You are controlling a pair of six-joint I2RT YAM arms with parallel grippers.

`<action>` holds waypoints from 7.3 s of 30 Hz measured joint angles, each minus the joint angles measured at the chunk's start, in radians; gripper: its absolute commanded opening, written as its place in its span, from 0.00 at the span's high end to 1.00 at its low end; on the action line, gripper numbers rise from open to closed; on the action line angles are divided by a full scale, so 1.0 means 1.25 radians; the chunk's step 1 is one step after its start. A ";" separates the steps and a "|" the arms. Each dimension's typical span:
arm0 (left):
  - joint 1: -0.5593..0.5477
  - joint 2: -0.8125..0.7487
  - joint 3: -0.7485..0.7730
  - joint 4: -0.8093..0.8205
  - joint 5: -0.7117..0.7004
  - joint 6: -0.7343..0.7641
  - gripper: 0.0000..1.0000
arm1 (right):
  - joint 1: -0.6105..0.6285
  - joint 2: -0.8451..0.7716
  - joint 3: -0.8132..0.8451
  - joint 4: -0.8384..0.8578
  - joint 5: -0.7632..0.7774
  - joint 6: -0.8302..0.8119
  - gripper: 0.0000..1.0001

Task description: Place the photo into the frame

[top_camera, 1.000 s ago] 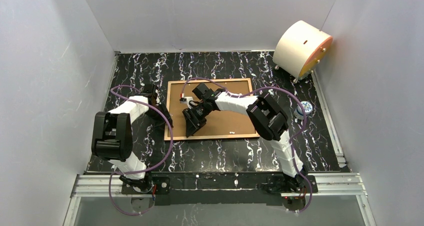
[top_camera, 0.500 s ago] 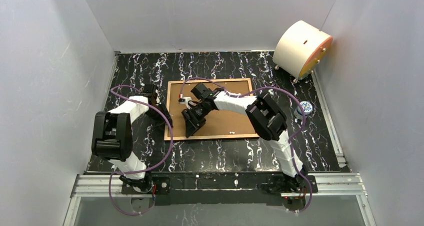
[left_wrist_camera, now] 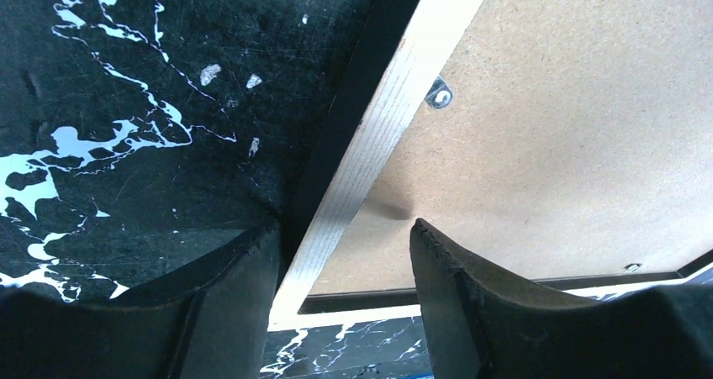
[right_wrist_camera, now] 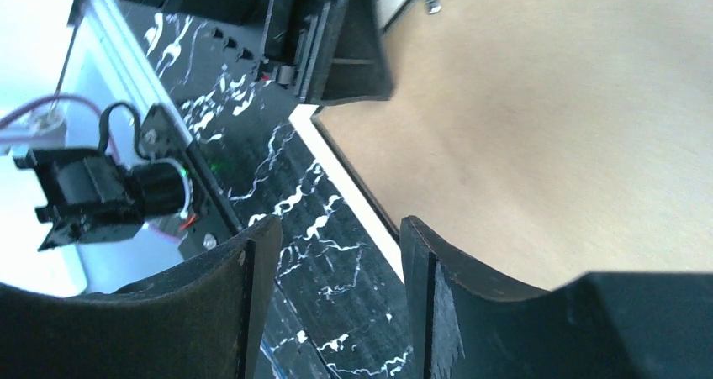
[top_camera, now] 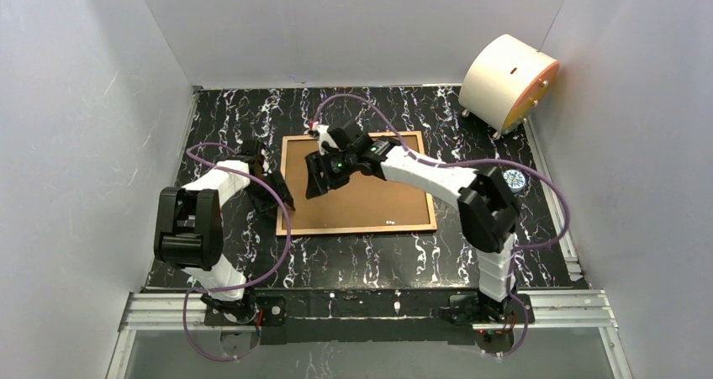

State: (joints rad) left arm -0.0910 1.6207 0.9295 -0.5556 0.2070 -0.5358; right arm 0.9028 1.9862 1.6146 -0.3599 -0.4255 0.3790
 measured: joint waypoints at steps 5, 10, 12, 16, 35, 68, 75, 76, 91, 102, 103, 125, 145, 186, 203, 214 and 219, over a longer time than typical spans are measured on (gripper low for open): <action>0.002 0.000 0.000 0.002 0.005 0.000 0.44 | -0.027 -0.109 -0.092 0.006 0.137 0.052 0.37; 0.002 0.000 0.000 0.002 0.006 0.001 0.45 | -0.084 -0.157 -0.201 -0.021 0.217 0.093 0.34; 0.002 0.000 0.000 0.003 0.006 0.001 0.46 | -0.111 -0.169 -0.239 -0.036 0.233 0.102 0.34; 0.003 0.000 -0.001 0.004 0.006 0.001 0.47 | -0.172 -0.194 -0.312 -0.061 0.239 0.115 0.35; 0.004 0.000 -0.002 0.004 0.004 0.001 0.49 | -0.202 -0.206 -0.438 -0.062 0.128 0.137 0.41; 0.004 0.001 -0.002 0.005 0.002 0.001 0.48 | -0.198 -0.230 -0.466 -0.090 0.096 0.094 0.40; 0.004 0.001 0.000 0.009 0.014 0.002 0.38 | -0.198 -0.241 -0.384 -0.085 0.088 0.095 0.38; 0.004 0.001 0.002 0.010 0.015 0.003 0.37 | -0.198 -0.243 -0.369 -0.081 0.093 0.095 0.38; 0.004 0.021 0.045 0.023 0.014 0.037 0.43 | -0.297 -0.165 -0.214 -0.102 0.297 0.049 0.33; 0.004 0.022 0.045 0.019 0.011 0.046 0.45 | -0.344 -0.031 -0.157 -0.156 0.329 -0.010 0.36; 0.004 0.022 0.045 0.019 0.011 0.046 0.45 | -0.347 -0.026 -0.156 -0.156 0.328 -0.013 0.36; 0.004 0.023 0.045 0.001 -0.007 0.055 0.47 | -0.391 0.020 -0.103 -0.172 0.339 -0.017 0.40; 0.004 0.023 0.045 0.000 -0.013 0.057 0.47 | -0.396 0.023 -0.103 -0.172 0.389 -0.031 0.45; 0.012 0.023 0.054 -0.004 -0.028 0.054 0.44 | -0.464 -0.034 -0.090 -0.157 0.393 -0.013 0.30; 0.013 0.062 0.104 0.002 -0.002 0.055 0.46 | -0.486 0.007 -0.150 -0.193 0.235 -0.013 0.28; 0.020 0.113 0.132 0.012 0.019 0.060 0.46 | -0.502 -0.063 -0.244 -0.169 0.164 -0.013 0.30; 0.023 0.128 0.150 0.003 0.021 0.064 0.46 | -0.504 -0.097 -0.274 -0.165 0.146 -0.010 0.31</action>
State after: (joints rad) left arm -0.0624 1.7813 1.1168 -0.5522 0.2337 -0.4553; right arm 0.2726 1.8648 1.2716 -0.5659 -0.2424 0.3668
